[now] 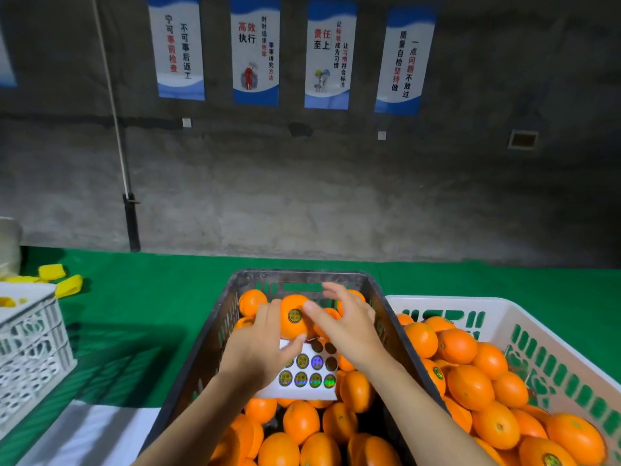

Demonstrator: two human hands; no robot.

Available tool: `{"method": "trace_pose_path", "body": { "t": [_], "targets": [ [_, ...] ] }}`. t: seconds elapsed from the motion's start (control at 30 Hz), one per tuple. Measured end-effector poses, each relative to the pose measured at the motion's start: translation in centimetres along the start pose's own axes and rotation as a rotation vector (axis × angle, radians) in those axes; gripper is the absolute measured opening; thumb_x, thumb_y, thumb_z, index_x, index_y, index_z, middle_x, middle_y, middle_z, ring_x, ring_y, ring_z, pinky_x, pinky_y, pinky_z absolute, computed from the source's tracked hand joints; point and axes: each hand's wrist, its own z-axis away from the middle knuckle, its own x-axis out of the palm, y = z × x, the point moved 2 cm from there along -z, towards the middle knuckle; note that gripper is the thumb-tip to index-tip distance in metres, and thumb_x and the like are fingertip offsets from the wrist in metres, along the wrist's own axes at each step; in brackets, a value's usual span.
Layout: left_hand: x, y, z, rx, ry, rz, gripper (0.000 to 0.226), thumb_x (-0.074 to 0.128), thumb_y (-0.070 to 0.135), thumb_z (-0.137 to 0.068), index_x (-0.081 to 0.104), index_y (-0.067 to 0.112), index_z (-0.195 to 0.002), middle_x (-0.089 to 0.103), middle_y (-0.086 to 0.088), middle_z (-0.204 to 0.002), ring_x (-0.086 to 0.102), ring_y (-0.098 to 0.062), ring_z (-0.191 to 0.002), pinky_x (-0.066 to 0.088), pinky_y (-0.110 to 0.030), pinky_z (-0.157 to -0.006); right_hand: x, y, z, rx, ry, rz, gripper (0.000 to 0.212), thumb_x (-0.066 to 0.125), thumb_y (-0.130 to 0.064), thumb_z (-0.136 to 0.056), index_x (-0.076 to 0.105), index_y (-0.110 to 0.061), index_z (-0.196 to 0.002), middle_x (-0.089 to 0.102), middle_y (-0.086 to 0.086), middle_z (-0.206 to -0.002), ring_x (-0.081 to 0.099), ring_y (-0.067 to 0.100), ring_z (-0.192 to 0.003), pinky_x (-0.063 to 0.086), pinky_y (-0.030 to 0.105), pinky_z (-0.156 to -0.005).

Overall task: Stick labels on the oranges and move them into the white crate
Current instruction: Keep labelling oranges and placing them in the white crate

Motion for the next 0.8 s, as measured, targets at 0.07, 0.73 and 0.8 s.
{"method": "trace_pose_path", "body": {
  "t": [0.07, 0.73, 0.8],
  "targets": [
    [0.1, 0.3, 0.3, 0.214, 0.081, -0.075, 0.067, 0.048, 0.06, -0.089, 0.063, 0.006, -0.124, 0.068, -0.005, -0.103, 0.061, -0.015, -0.057, 0.048, -0.027, -0.041, 0.3, 0.1, 0.0, -0.022, -0.1, 0.095, 0.089, 0.046, -0.092, -0.064, 0.038, -0.051, -0.143, 0.045, -0.031, -0.123, 0.013, -0.014, -0.115, 0.012, 0.038, -0.114],
    [-0.3, -0.3, -0.1, 0.24, 0.274, 0.038, 0.06, 0.031, 0.067, -0.096, 0.064, 0.021, -0.077, 0.059, 0.007, -0.075, 0.048, -0.011, -0.047, 0.033, -0.021, -0.038, -1.6, 2.2, -1.2, 0.556, 0.208, -0.838, 0.073, 0.035, -0.076, -0.092, 0.063, -0.014, -0.118, 0.073, 0.009, -0.087, 0.067, 0.021, -0.091, 0.048, 0.04, -0.095],
    [-0.3, -0.3, -0.2, 0.245, 0.291, 0.035, 0.059, 0.03, 0.067, -0.096, 0.057, 0.023, -0.069, 0.052, 0.008, -0.069, 0.042, -0.011, -0.045, 0.028, -0.02, -0.039, -1.7, 2.7, -1.3, 0.633, 0.186, -1.058, 0.087, 0.031, -0.079, -0.09, 0.055, -0.009, -0.135, 0.071, 0.012, -0.097, 0.063, 0.022, -0.096, 0.045, 0.035, -0.089]
  ]
}}
